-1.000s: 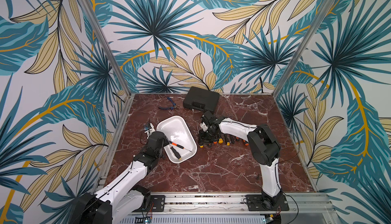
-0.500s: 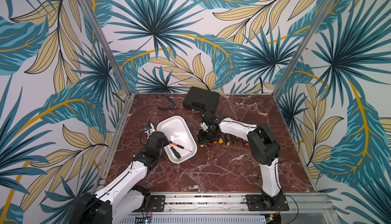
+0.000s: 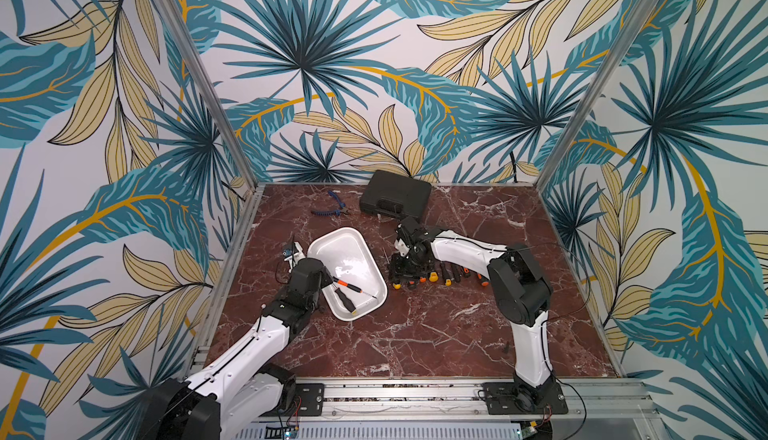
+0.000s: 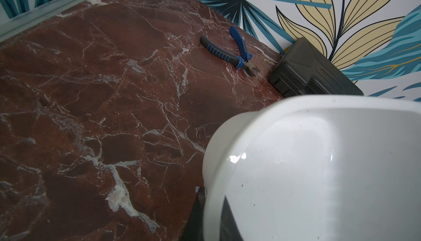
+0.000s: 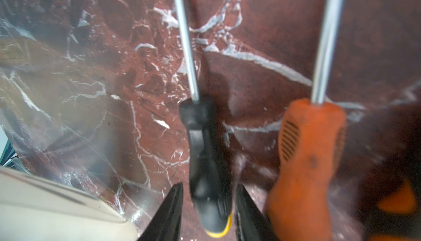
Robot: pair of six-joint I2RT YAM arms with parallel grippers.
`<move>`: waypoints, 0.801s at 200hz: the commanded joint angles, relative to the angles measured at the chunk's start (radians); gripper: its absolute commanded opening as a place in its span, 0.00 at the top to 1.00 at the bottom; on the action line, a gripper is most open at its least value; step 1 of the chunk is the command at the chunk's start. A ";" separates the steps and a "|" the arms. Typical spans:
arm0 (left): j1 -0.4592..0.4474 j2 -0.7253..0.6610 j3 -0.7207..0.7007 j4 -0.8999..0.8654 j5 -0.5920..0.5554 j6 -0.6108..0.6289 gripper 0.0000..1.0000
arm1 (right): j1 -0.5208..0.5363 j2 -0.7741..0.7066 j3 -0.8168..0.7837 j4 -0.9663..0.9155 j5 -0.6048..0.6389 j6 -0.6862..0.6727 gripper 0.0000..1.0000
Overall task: Take out the screwdriver from the storage box
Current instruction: Place the socket head at the center of the board, then pick up the socket head from the storage box.
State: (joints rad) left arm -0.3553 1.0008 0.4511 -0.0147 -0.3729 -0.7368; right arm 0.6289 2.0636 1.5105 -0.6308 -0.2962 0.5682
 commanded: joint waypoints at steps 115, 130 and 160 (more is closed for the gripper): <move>0.010 0.038 0.018 0.055 0.021 0.001 1.00 | 0.158 -0.298 0.084 -0.116 0.199 -0.353 0.62; 0.010 0.043 0.023 0.054 0.025 0.001 1.00 | 0.213 -0.267 0.102 -0.106 0.188 -0.378 0.63; 0.009 0.047 0.029 0.047 0.028 0.001 1.00 | 0.281 -0.179 0.144 -0.097 0.186 -0.397 0.64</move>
State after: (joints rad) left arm -0.3553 1.0492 0.4519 -0.0116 -0.3542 -0.7300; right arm 0.8730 1.8080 1.6241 -0.7303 -0.1234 0.2279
